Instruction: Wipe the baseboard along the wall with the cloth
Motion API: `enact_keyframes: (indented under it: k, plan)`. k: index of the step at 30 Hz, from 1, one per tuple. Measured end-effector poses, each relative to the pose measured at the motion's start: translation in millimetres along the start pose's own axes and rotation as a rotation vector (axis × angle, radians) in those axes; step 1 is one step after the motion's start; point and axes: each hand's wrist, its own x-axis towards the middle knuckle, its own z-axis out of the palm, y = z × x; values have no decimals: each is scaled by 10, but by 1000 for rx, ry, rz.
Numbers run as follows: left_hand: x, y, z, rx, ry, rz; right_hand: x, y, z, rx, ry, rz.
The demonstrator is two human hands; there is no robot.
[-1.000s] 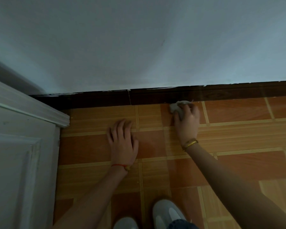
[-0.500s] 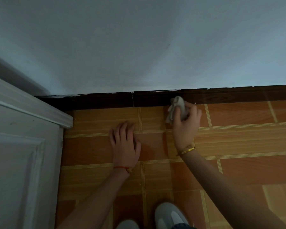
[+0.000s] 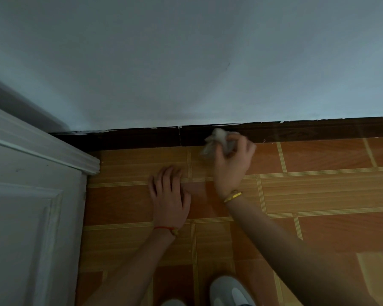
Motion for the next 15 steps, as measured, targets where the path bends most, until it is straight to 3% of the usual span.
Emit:
enact_keyframes:
  k: [3,5,8,13,15]
  plan:
    - [-6,7,-5,-12,1,-7,318,221,-262,-18,193,86]
    - [-9,12,-6,-12,1,-7,401,282,-334,-15,213,78]
    - [-4,15,-3,-3,-2,-16,261,184,-228,-12,136,34]
    - [5,7,-3,11,6,-4,-116,-139,149,41,-129,-91]
    - [5,16,-5,8,3,-9,-166,-197,182,68,-151,-121]
